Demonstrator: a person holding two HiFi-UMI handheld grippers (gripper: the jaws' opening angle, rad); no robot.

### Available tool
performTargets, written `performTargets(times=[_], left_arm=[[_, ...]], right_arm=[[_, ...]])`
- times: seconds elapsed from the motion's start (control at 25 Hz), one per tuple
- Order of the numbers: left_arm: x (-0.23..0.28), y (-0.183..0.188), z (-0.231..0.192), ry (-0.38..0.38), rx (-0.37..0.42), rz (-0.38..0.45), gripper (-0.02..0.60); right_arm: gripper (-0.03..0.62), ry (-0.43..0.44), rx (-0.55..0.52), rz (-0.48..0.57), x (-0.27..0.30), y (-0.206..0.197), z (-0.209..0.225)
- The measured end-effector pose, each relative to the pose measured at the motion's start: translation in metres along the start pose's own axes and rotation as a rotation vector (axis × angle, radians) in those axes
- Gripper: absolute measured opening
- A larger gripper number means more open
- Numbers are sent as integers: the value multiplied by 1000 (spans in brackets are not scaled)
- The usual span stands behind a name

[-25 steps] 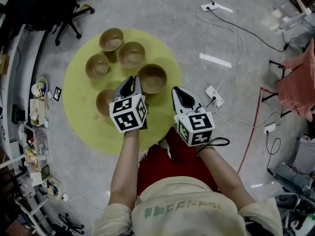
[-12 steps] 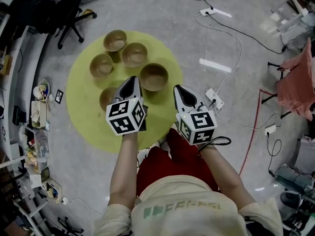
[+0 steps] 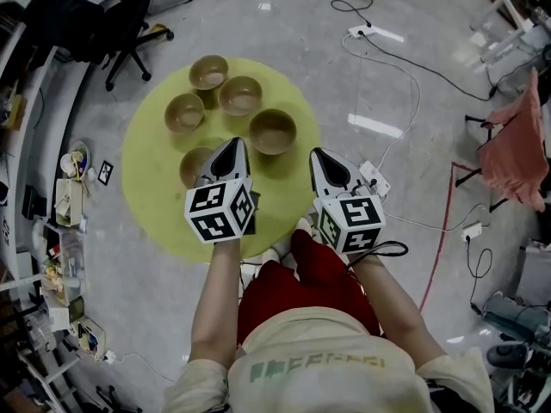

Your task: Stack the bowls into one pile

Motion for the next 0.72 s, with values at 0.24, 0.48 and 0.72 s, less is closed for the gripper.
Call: performTargets(times=[0.24, 0.48, 0.72], left_arm=[[-26, -2, 5, -11, 10, 21, 23], [-51, -2, 8, -21, 17, 51, 23], [-77, -5, 7, -23, 23, 79, 23]], right_arm=[[37, 3, -23, 36, -18, 4, -13], [37, 1, -31, 59, -35, 6, -26], [37, -7, -38, 75, -53, 4, -39]])
Point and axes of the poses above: the fingertips, and each gripper's own axes: x forward along the fingers, z to its right, y out of its top, the point moved 1 cm from there along -x, backward along the fingers, and after that the axes turned 2 degrees about y, right-handed, at the moved point
